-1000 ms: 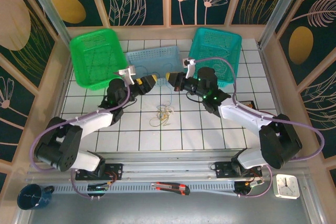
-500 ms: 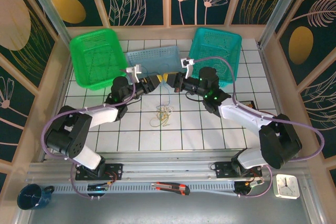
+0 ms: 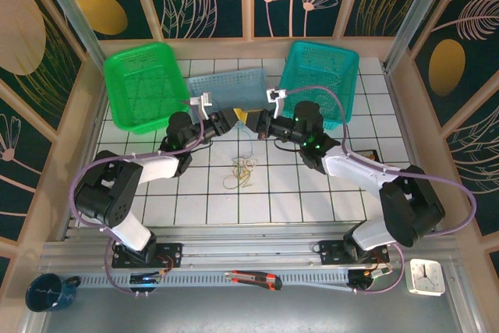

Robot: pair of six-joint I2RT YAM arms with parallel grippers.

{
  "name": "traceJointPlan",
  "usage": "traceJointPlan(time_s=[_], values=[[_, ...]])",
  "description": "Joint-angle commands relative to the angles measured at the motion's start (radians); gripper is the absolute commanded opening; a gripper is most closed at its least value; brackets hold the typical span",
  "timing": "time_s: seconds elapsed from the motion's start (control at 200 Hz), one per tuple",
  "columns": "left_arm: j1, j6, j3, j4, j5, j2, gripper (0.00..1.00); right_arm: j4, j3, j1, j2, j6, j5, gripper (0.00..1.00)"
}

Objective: Untangle the cables
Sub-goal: Untie the cable from multiple cables.

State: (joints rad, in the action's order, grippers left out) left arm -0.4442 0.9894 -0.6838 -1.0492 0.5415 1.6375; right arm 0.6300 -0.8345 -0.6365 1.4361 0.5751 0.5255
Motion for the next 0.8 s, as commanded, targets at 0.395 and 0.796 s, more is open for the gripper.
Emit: traceJointPlan(time_s=[0.395,0.796], values=[[0.002,-0.010,-0.141,0.065,-0.016,-0.103,0.00,0.043,0.084,-0.027,0.040,-0.044,-0.135,0.47],[0.001,0.029,-0.259,0.153,0.002,-0.173,0.00,0.129,0.066,-0.113,0.206,-0.080,-0.388,0.55]])
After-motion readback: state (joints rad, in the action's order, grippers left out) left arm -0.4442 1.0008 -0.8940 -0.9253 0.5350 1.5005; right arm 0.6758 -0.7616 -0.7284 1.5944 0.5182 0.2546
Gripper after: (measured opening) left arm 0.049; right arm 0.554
